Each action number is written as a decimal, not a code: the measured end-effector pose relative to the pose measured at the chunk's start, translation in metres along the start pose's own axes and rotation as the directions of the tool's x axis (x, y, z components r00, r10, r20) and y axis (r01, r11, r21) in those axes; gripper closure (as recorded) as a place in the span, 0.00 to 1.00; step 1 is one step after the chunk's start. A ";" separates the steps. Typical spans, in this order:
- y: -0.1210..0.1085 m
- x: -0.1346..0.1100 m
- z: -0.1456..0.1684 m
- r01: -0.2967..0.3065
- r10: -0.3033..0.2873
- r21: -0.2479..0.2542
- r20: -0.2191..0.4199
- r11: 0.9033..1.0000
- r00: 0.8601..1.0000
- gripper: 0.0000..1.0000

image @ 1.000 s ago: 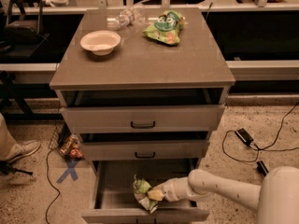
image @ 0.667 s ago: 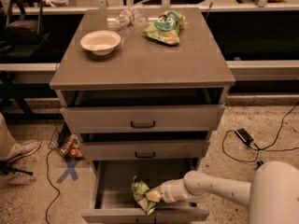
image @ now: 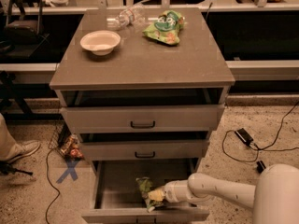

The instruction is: Place green jalapeno chip bag into bottom drawer

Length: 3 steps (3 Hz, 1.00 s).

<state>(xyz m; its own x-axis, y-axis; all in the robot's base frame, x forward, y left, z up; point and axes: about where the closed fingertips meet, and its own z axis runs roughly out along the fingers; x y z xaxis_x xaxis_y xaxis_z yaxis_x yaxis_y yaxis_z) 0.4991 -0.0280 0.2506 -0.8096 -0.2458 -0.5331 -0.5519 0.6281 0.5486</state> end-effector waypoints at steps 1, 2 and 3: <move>-0.012 -0.014 -0.024 -0.021 0.020 0.002 0.075 1.000 0.997 0.02; -0.029 -0.028 -0.074 -0.026 0.021 0.033 0.153 0.999 0.988 0.00; -0.044 -0.039 -0.138 -0.017 -0.003 0.113 0.176 0.993 0.984 0.00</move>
Offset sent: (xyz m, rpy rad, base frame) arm 0.0414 -0.1328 0.0927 0.0711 -0.1686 -0.2064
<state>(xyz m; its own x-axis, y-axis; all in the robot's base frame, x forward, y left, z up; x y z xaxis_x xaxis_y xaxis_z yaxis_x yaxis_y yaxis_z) 0.5276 -0.1483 0.3361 -0.7600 -0.1143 -0.6398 -0.5121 0.7115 0.4812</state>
